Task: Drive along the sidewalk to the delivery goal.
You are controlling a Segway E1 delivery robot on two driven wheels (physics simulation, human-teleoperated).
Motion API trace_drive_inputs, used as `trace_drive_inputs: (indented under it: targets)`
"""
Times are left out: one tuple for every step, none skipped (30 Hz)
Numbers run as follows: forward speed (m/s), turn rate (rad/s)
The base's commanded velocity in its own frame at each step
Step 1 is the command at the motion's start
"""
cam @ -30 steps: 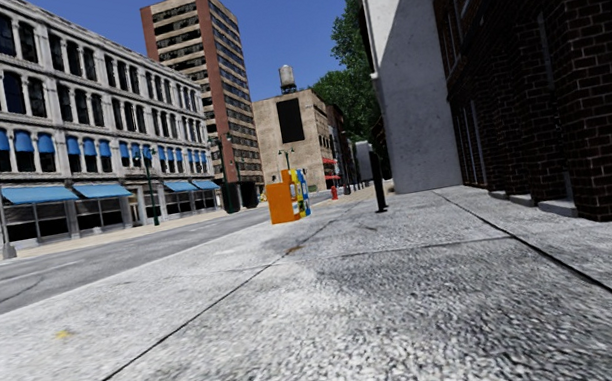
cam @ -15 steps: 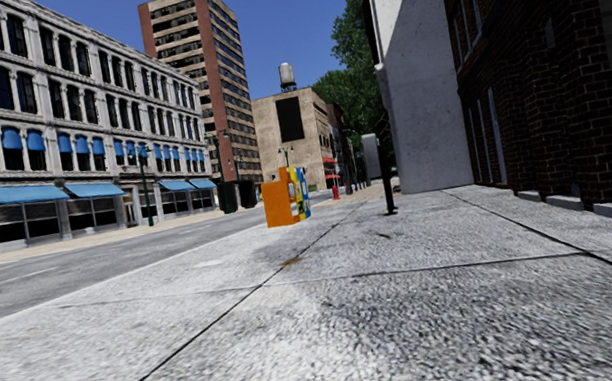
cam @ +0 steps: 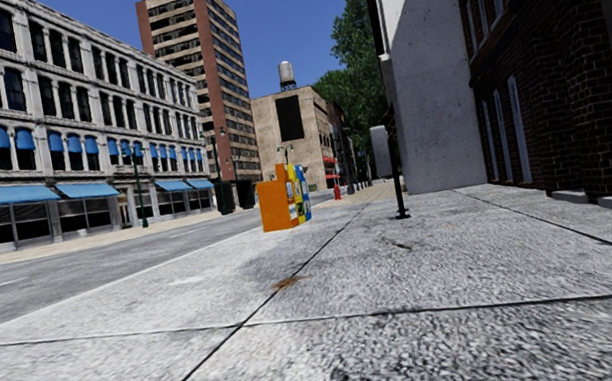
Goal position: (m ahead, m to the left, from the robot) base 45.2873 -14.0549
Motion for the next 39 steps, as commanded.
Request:
trace_drive_inputs:
  targets:
    - [2.00, 0.00]
    - [2.00, 0.00]
    - [2.00, 0.00]
    - [2.00, 0.00]
    - [2.00, 0.00]
    - [2.00, 0.00]
    - [2.00, 0.00]
    - [2.00, 0.00]
    - [2.00, 0.00]
    - [2.00, 0.00]
    - [2.00, 0.00]
    - [2.00, 0.00]
    - [2.00, 0.00]
    - [2.00, 0.00]
    - [2.00, 0.00]
    - [2.00, 0.00]
    - [2.00, 0.00]
    - [2.00, 0.00]
    - [2.00, 0.00]
    - [2.00, 0.00]
    - [2.00, 0.00]
    - [2.00, 0.00]
    - [2.00, 0.00]
    - [2.00, 0.00]
    - [2.00, 0.00]
    - [2.00, 0.00]
    - [2.00, 0.00]
    - [2.00, 0.00]
    - [2.00, 0.00]
    - [2.00, 0.00]
    - [2.00, 0.00]
    - [2.00, 0.00]
    - [2.00, 0.00]
    - [2.00, 0.00]
    - [2.00, 0.00]
    - [2.00, 0.00]
    - [2.00, 0.00]
    - [2.00, 0.00]
    - [2.00, 0.00]
